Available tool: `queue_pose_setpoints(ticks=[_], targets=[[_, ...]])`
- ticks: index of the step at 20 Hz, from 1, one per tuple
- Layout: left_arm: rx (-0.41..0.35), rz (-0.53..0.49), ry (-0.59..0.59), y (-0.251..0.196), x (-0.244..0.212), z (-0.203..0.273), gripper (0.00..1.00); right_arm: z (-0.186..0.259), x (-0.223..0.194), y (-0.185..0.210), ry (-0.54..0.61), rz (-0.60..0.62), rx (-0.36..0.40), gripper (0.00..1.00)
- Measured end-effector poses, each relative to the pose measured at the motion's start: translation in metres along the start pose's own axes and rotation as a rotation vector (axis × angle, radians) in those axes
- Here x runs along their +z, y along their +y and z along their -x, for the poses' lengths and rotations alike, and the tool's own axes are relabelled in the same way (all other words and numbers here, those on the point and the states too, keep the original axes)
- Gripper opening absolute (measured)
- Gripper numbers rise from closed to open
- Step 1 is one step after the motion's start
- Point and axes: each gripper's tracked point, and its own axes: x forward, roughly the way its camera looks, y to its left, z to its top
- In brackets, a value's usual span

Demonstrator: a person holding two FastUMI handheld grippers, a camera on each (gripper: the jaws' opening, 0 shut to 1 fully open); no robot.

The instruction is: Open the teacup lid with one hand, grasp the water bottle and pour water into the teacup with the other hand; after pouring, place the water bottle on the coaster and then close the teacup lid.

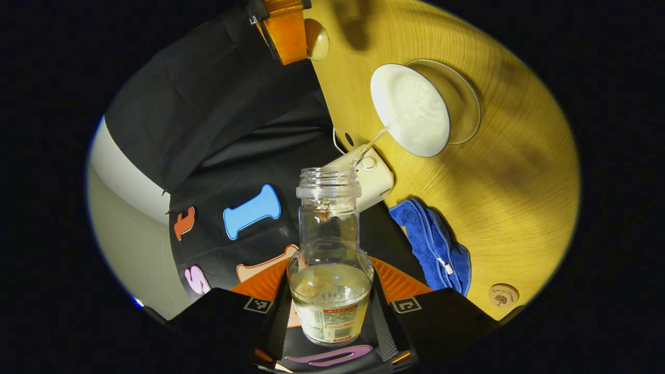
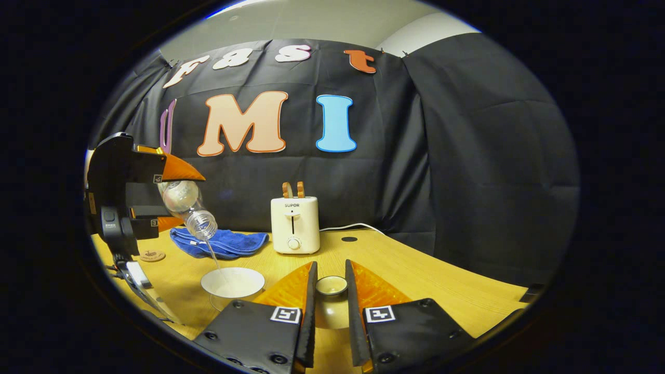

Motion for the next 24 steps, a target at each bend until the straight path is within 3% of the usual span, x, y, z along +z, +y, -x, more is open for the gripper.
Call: queue_pose_setpoints(ticks=[13, 17, 24], targets=[[-0.026, 0.030, -0.005, -0.017, 0.001, -0.003, 0.67, 0.000, 0.000, 0.000, 0.001, 0.000, 0.000, 0.31], [-0.064, 0.195, -0.004, -0.033, 0.002, -0.007, 0.66, 0.000, 0.000, 0.000, 0.000, 0.000, 0.000, 0.31], [-0.152, 0.660, 0.009, -0.075, 0.014, -0.002, 0.66, 0.000, 0.000, 0.000, 0.001, 0.000, 0.000, 0.31]])
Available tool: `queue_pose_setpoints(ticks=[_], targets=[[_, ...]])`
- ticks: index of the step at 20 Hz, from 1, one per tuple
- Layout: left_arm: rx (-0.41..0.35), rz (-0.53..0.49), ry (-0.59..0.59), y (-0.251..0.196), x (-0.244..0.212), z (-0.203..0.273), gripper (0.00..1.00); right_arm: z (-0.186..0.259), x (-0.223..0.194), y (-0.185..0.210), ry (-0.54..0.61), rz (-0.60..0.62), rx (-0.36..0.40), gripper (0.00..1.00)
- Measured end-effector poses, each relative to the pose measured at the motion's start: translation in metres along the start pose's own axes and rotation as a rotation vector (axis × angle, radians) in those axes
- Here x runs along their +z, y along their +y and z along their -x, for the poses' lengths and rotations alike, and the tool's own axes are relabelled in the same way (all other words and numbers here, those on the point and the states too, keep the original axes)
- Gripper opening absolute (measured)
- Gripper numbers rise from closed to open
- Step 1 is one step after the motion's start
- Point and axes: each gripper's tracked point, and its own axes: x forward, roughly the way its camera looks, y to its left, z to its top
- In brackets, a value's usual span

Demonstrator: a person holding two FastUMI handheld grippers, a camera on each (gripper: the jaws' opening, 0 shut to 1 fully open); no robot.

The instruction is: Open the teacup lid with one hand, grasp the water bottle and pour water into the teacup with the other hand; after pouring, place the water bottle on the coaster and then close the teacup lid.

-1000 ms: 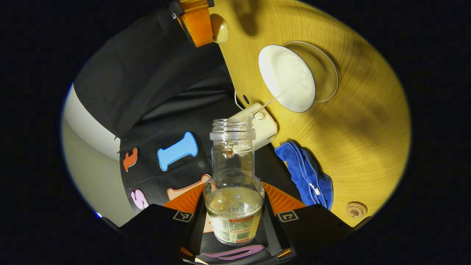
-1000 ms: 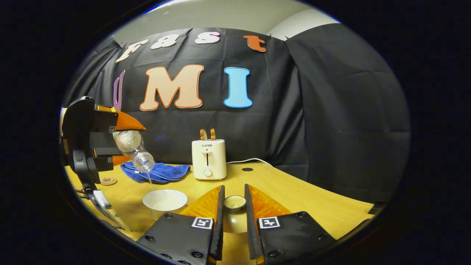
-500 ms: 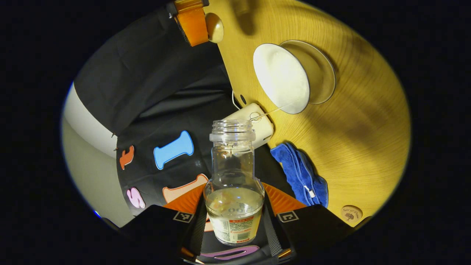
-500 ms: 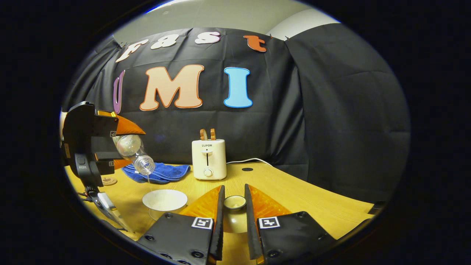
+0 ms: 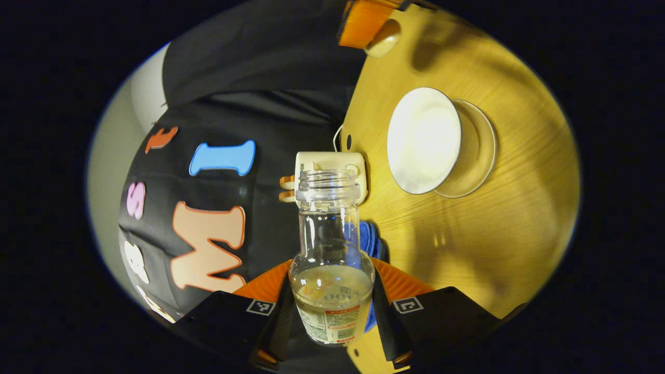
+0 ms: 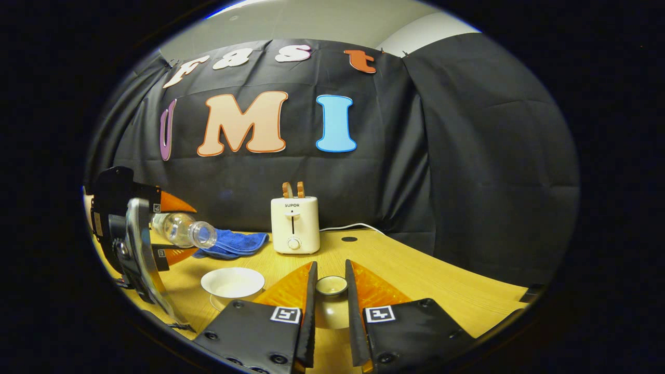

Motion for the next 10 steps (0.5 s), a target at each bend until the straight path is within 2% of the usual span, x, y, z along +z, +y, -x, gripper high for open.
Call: queue_pose_setpoints(ticks=[2, 10], targets=[[0.021, 0.155, -0.004, 0.001, -0.007, 0.002, 0.67, 0.000, 0.000, 0.000, 0.000, 0.000, 0.001, 0.31], [0.157, 0.643, 0.033, 0.026, -0.078, 0.023, 0.66, -0.001, 0.000, -0.002, -0.002, 0.001, -0.007, 0.30]])
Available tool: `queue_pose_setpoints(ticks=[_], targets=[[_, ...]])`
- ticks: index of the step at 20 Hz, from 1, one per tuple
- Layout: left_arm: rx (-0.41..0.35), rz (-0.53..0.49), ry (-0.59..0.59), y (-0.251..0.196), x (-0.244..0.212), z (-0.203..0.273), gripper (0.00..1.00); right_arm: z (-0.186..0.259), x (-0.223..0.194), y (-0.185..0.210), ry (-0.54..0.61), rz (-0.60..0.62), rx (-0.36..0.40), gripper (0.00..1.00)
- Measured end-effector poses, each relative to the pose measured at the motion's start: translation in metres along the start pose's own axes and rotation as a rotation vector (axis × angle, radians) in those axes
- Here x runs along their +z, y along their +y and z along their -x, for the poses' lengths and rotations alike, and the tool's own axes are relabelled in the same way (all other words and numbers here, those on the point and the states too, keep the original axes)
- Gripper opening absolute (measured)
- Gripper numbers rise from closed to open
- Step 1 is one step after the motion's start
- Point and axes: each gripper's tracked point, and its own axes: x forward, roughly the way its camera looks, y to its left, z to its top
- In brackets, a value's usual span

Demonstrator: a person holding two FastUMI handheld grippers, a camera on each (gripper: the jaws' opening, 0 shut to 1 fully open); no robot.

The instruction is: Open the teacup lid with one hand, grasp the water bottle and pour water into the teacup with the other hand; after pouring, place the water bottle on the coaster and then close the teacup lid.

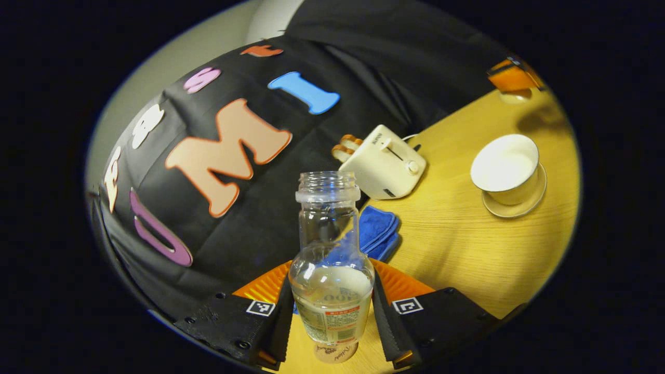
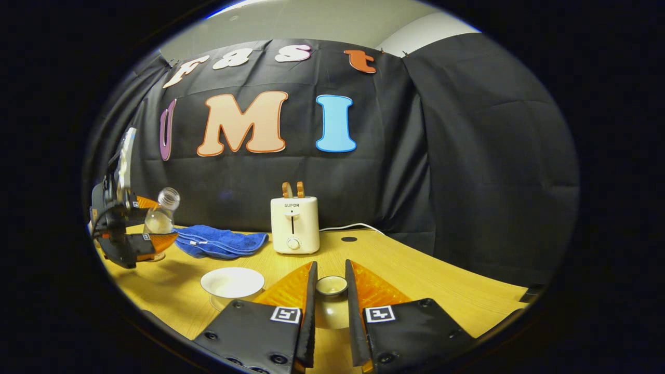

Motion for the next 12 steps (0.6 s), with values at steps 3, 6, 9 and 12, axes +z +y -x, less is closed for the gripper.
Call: queue_pose_setpoints(ticks=[3, 6, 9, 12], targets=[[0.052, 0.135, -0.003, 0.024, -0.017, 0.008, 0.66, 0.001, 0.001, 0.000, 0.000, 0.000, -0.004, 0.30], [0.121, 0.236, -0.037, 0.049, -0.027, 0.016, 0.66, 0.001, 0.000, -0.001, 0.000, 0.001, -0.007, 0.31], [0.156, 0.345, -0.078, 0.065, -0.031, 0.024, 0.66, 0.000, 0.001, -0.001, 0.000, 0.001, -0.011, 0.31], [0.154, 0.493, -0.061, 0.072, -0.046, 0.023, 0.66, 0.001, 0.000, -0.002, 0.000, 0.000, -0.014, 0.31]])
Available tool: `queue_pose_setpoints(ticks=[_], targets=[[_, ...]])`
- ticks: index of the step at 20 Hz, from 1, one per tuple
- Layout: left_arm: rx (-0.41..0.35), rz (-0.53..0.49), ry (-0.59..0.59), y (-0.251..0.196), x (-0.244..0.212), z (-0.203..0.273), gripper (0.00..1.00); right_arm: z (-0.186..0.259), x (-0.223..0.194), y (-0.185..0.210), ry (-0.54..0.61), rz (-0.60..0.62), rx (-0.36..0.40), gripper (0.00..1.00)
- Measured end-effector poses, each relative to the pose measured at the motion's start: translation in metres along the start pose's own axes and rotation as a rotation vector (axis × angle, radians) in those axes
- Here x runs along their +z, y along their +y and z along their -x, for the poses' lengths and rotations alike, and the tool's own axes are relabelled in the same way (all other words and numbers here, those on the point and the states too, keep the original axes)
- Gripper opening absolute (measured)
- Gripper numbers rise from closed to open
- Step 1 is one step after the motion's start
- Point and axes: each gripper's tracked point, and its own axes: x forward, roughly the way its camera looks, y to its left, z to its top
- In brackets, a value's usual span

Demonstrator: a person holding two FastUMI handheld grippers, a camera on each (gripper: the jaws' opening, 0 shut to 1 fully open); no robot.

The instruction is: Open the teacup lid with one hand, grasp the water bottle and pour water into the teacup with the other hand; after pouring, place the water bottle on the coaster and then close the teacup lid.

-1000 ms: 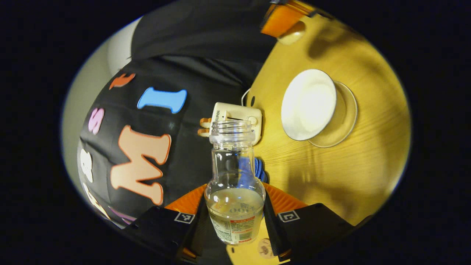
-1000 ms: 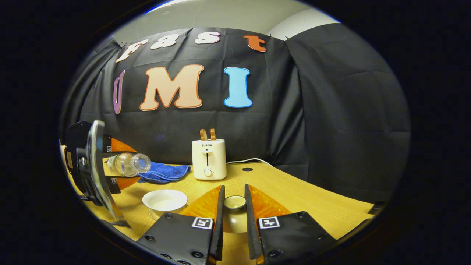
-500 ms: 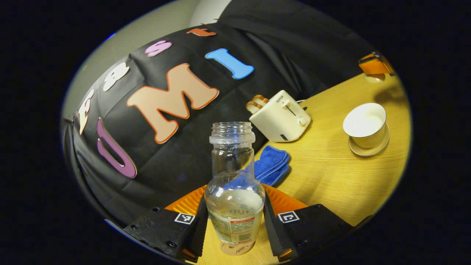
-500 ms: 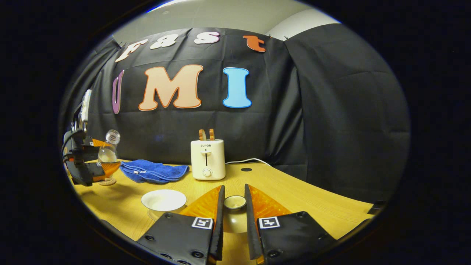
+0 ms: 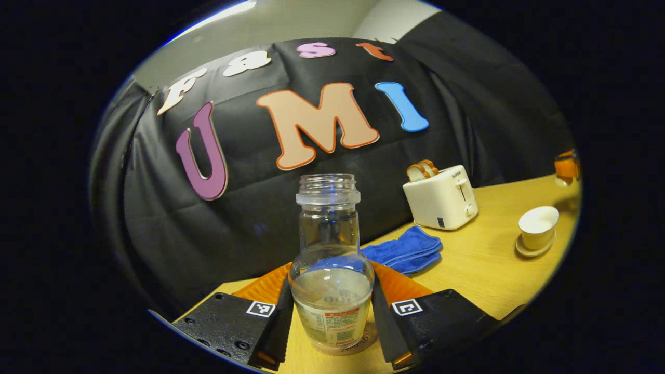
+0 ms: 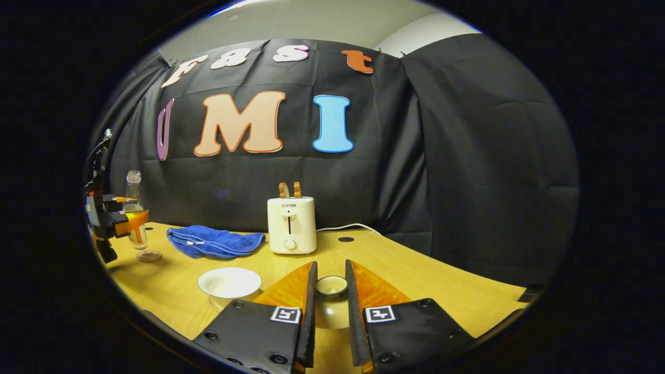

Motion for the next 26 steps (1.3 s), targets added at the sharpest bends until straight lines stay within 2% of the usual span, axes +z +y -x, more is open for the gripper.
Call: queue_pose_setpoints(ticks=[3, 7, 15, 19, 26], targets=[[0.022, 0.146, 0.014, 0.015, -0.011, -0.004, 0.66, 0.000, 0.000, 0.000, 0.001, 0.000, 0.000, 0.31], [0.043, 0.227, 0.026, 0.033, -0.025, -0.005, 0.66, 0.000, 0.000, 0.000, 0.002, 0.000, 0.000, 0.30], [0.010, 0.243, 0.060, 0.019, -0.036, -0.019, 0.66, 0.000, 0.000, 0.000, 0.002, 0.000, 0.000, 0.31], [0.017, 0.251, 0.058, 0.020, -0.036, -0.020, 0.67, 0.000, 0.000, 0.000, 0.003, 0.001, 0.000, 0.31], [0.022, 0.269, 0.087, 0.016, -0.047, -0.019, 0.72, 0.001, 0.000, 0.002, 0.003, 0.000, 0.010, 0.31]])
